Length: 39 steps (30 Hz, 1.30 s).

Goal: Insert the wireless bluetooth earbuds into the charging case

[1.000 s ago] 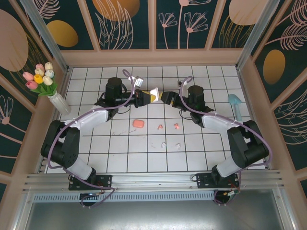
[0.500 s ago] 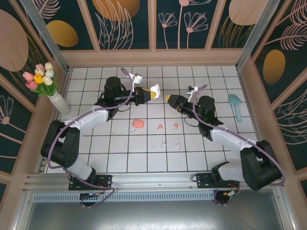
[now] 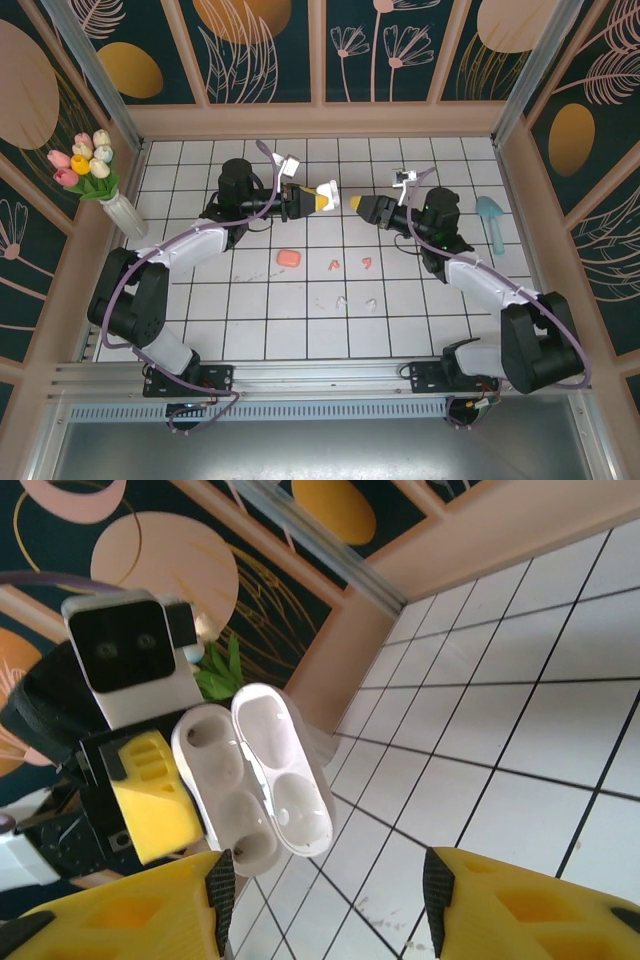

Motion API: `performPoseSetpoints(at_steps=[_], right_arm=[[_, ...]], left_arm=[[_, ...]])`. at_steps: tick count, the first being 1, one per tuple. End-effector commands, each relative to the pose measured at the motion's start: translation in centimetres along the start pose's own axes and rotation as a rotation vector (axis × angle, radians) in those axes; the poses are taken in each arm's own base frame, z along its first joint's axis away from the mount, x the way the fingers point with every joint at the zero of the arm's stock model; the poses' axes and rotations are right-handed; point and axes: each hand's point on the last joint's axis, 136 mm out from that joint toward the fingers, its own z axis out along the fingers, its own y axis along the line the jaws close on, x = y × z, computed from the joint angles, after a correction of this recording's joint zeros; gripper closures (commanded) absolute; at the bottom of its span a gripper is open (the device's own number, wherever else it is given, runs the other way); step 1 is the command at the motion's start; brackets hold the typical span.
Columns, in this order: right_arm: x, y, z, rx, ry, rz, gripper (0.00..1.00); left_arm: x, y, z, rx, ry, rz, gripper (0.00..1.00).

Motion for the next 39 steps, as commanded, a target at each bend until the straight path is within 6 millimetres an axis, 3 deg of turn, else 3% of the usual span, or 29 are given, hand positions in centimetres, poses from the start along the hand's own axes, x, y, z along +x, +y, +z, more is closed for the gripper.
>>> performPoseSetpoints(at_steps=[1, 33, 39], right_arm=[[-0.6, 1.9, 0.6, -0.097, 0.026, -0.068, 0.46], [-0.4, 2.9, 4.0, -0.202, 0.079, -0.056, 0.57], [-0.1, 3.1, 4.3, -0.217, 0.096, -0.056, 0.64]], left_arm=[[-1.5, -1.8, 0.1, 0.054, -0.015, 0.057, 1.00], [-1.5, -1.4, 0.2, 0.042, -0.020, 0.053, 1.00], [-1.6, -1.4, 0.2, 0.042, -0.023, 0.052, 1.00]])
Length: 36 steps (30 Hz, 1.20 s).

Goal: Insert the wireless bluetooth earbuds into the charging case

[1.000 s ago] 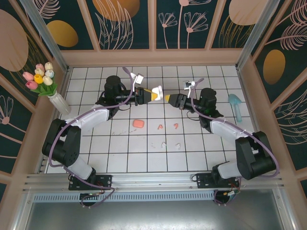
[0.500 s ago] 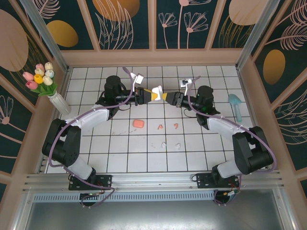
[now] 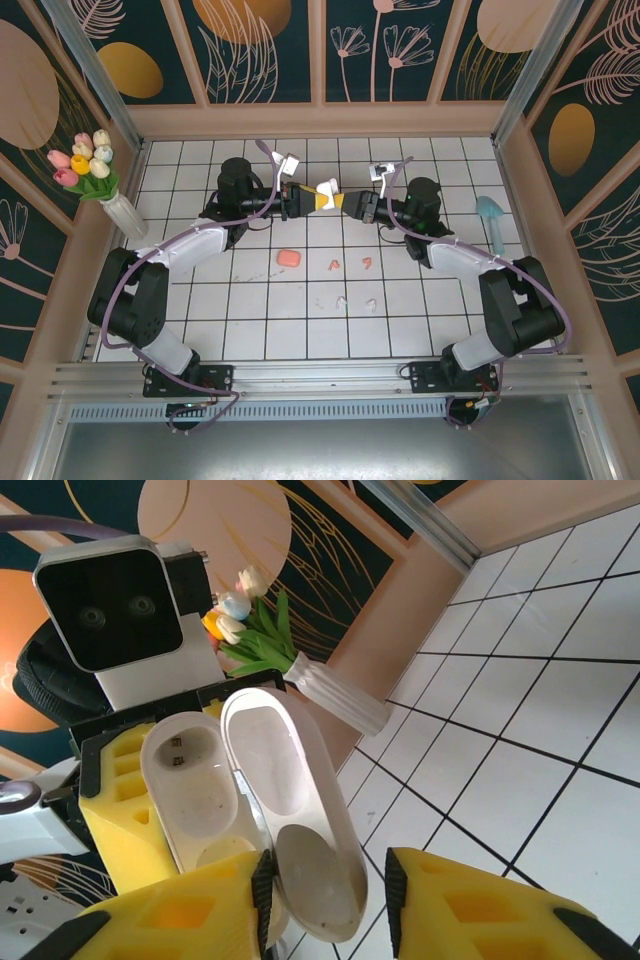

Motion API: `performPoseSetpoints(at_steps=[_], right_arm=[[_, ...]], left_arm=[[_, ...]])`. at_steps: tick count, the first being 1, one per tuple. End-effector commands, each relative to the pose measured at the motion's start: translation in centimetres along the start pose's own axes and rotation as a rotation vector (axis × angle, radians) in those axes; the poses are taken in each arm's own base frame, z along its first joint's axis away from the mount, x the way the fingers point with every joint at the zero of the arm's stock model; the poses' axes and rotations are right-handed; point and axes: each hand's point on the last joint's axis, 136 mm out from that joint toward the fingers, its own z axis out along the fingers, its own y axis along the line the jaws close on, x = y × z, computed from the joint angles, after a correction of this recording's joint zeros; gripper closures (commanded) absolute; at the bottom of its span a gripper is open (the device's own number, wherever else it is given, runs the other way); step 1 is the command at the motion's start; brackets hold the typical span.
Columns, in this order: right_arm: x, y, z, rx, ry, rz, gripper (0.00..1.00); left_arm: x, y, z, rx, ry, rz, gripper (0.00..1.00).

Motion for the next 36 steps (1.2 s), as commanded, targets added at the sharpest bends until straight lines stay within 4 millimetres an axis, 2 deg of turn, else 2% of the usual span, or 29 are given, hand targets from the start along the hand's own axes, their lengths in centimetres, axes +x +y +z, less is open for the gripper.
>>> performPoseSetpoints(at_steps=[1, 10, 18, 27, 33, 36], right_arm=[[-0.9, 2.0, 0.5, -0.074, -0.002, -0.065, 0.66], [-1.0, 2.0, 0.4, -0.068, -0.008, -0.066, 0.86], [-1.4, 1.7, 0.3, -0.040, -0.019, -0.063, 1.00], [-2.1, 0.0, -0.4, 0.059, -0.017, -0.059, 1.00], [-3.0, -1.5, -1.7, 0.138, 0.003, -0.090, 1.00], [-2.8, -2.8, -1.8, 0.231, 0.071, -0.145, 1.00]], left_arm=[[-1.2, -1.2, 0.2, 0.036, -0.017, 0.048, 1.00], [-1.2, -0.9, 0.3, 0.028, -0.019, 0.043, 0.98], [-1.1, -0.2, 0.3, -0.004, -0.032, 0.038, 0.67], [-1.4, 1.1, 0.2, -0.096, -0.009, 0.072, 0.38], [-3.0, 1.6, -0.3, -0.180, 0.043, 0.147, 0.24], [-3.8, 2.2, -0.9, -0.205, 0.080, 0.165, 0.18]])
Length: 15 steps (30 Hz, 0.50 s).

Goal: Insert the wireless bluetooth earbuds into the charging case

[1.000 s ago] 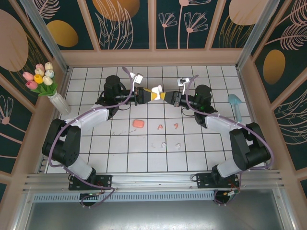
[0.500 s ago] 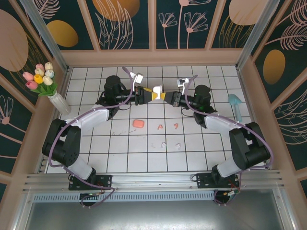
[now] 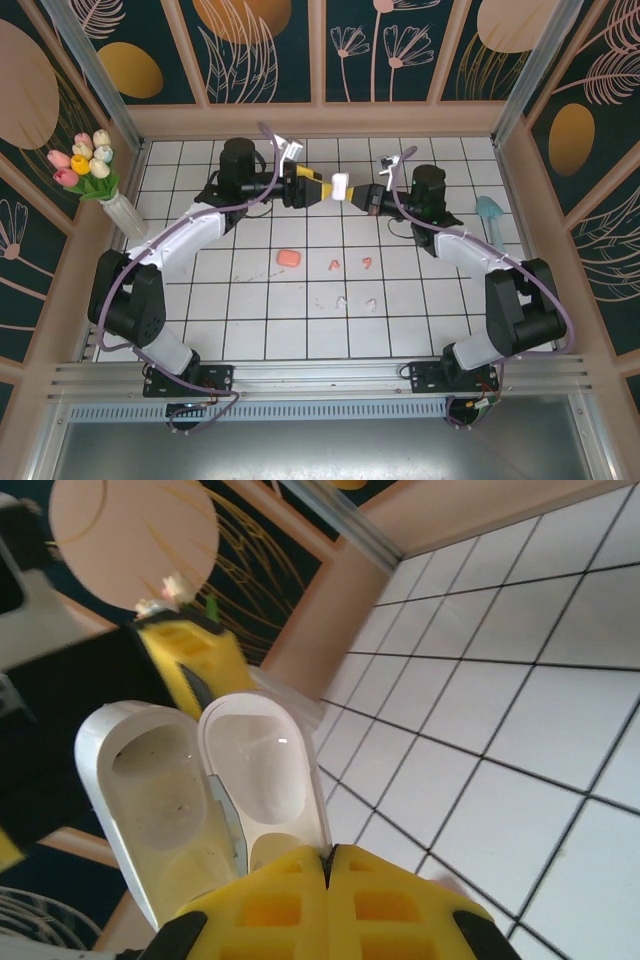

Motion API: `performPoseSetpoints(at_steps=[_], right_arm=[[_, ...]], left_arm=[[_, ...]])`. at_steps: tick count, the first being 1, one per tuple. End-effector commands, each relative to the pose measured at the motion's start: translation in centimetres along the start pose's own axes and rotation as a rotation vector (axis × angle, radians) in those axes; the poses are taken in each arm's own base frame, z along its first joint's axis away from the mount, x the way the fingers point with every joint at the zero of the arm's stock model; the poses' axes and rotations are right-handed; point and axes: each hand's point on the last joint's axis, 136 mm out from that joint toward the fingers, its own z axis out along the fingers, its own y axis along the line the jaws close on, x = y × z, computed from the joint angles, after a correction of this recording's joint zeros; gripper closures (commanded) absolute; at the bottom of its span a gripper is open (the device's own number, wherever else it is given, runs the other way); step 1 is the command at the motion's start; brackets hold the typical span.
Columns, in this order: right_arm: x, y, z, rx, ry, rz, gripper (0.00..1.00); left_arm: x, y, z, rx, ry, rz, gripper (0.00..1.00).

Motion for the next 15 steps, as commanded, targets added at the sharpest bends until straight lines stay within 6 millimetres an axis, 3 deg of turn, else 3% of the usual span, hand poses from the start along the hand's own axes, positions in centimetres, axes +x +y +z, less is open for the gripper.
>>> performPoseSetpoints(at_steps=[1, 7, 15], right_arm=[[-0.6, -0.2, -0.4, 0.097, 0.066, -0.148, 1.00], [1.0, -3.6, -0.5, 0.249, 0.238, -0.265, 1.00], [3.3, -5.3, 0.1, 0.257, 0.368, -0.275, 1.00]], left_arm=[[0.2, 1.8, -0.6, -0.054, 0.079, 0.030, 0.17], [-0.1, 3.0, -0.2, -0.045, 0.185, 0.031, 0.10], [1.9, 4.7, 0.6, -0.039, 0.316, 0.003, 0.12]])
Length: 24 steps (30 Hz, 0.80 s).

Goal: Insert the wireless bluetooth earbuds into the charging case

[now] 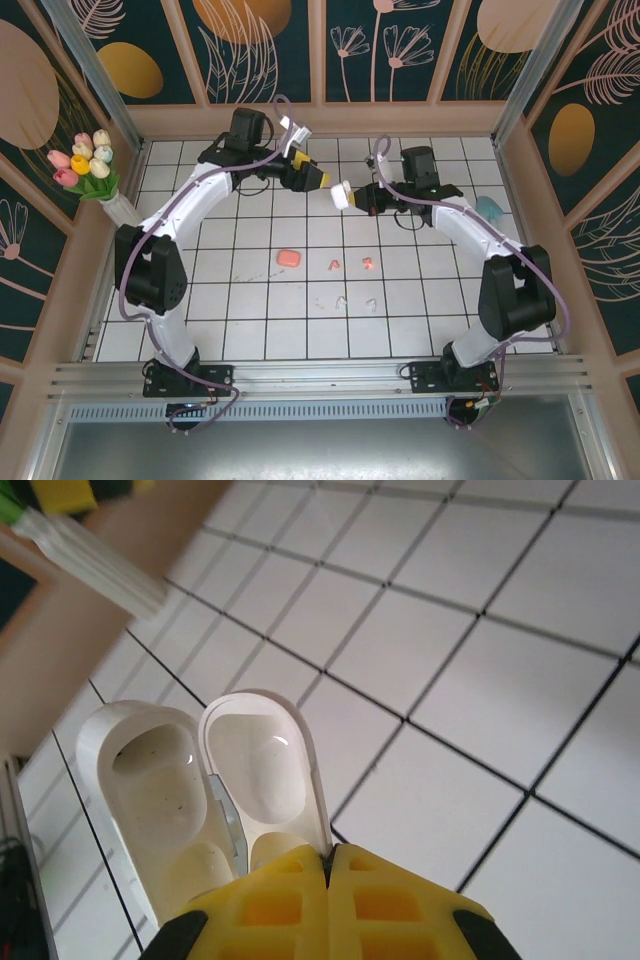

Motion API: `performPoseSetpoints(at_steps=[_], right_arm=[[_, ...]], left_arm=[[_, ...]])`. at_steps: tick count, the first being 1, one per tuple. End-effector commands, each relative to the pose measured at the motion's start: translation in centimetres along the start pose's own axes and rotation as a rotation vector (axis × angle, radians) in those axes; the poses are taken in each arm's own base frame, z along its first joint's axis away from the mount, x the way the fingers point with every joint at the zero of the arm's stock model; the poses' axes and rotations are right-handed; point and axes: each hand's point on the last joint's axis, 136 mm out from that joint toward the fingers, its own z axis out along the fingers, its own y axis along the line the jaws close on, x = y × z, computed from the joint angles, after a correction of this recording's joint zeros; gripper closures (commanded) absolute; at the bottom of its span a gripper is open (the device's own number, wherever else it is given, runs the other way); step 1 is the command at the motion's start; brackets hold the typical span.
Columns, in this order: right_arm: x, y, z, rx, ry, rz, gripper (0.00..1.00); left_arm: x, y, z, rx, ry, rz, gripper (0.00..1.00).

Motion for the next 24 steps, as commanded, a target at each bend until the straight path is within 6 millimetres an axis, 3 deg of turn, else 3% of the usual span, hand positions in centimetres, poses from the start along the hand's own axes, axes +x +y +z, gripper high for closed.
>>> performPoseSetpoints(at_steps=[1, 11, 24], right_arm=[[1.3, 0.2, 0.4, -0.005, 0.080, -0.051, 1.00], [3.2, 1.0, 3.0, -0.035, 0.175, -0.067, 1.00], [2.6, 2.3, 3.8, -0.072, 0.174, -0.089, 1.00]], left_arm=[[2.1, -0.2, 0.2, 0.035, 0.099, -0.018, 0.12], [6.0, 0.5, 1.5, 0.101, 0.197, -0.086, 0.18], [8.7, 0.1, 2.6, 0.150, 0.240, -0.122, 0.25]])
